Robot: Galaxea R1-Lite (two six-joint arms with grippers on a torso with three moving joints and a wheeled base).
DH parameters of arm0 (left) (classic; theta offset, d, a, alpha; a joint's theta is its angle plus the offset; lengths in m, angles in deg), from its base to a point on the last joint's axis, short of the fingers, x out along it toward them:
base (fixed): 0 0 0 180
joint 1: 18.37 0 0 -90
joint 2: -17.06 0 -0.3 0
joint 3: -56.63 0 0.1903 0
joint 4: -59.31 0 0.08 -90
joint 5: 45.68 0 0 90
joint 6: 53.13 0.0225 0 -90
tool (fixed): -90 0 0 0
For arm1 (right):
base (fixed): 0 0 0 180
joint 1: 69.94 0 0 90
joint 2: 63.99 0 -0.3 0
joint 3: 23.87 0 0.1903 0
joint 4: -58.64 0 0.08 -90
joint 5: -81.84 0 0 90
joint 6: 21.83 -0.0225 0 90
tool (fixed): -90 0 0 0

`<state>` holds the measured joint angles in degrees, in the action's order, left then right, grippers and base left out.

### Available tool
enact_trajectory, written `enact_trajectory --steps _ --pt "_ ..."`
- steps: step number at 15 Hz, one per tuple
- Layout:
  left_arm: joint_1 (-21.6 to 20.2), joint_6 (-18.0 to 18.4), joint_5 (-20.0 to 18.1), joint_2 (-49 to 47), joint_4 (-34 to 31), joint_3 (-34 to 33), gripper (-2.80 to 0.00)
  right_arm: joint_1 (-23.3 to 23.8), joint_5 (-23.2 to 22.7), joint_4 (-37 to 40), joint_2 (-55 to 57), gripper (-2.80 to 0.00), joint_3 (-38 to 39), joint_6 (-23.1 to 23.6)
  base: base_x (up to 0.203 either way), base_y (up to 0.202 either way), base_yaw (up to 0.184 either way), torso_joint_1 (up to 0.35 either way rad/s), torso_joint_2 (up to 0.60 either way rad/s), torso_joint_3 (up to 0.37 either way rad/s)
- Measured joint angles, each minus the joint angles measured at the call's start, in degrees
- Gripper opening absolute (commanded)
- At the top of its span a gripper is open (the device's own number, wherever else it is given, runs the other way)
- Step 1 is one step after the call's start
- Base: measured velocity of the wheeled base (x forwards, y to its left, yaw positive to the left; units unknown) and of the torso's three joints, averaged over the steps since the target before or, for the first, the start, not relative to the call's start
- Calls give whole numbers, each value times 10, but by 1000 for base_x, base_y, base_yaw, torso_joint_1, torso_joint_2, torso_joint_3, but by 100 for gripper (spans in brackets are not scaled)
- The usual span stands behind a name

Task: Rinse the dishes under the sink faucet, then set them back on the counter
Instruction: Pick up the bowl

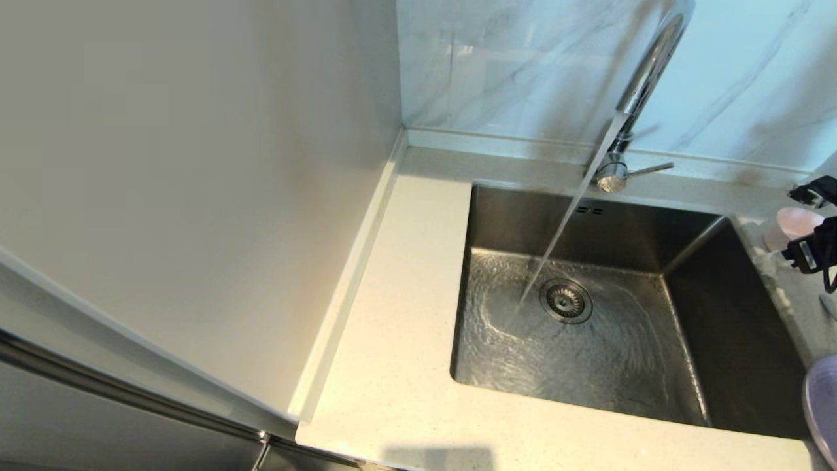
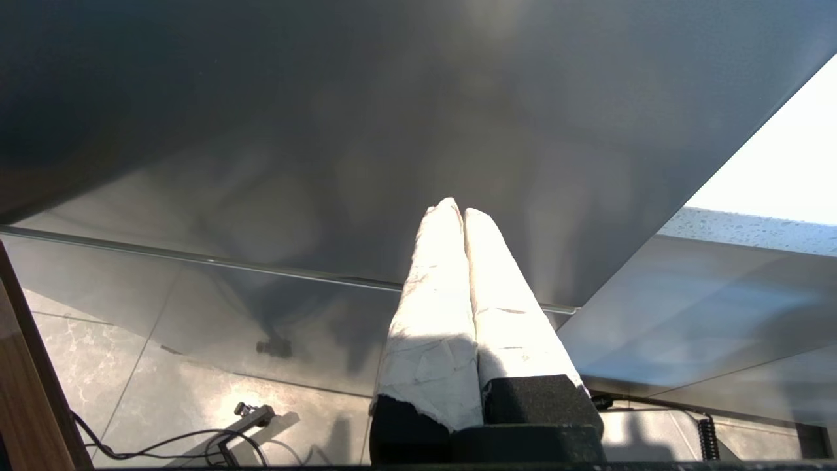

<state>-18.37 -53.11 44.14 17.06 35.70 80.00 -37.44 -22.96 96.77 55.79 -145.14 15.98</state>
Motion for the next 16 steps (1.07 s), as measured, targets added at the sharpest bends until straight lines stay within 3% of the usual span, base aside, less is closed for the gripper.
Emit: enact_trajectory --steps 9,10,16 --pt "0 0 0 0 0 0 -280 -1 -1 0 -5 0 -4 -2 0 0 0 0 0 0" --pt "0 0 0 0 0 0 -280 -1 -1 0 -5 -280 -4 -2 0 0 0 0 0 0" --pt "0 0 0 0 0 0 -280 -1 1 -5 -4 -280 -4 -1 0 0 0 0 0 0"
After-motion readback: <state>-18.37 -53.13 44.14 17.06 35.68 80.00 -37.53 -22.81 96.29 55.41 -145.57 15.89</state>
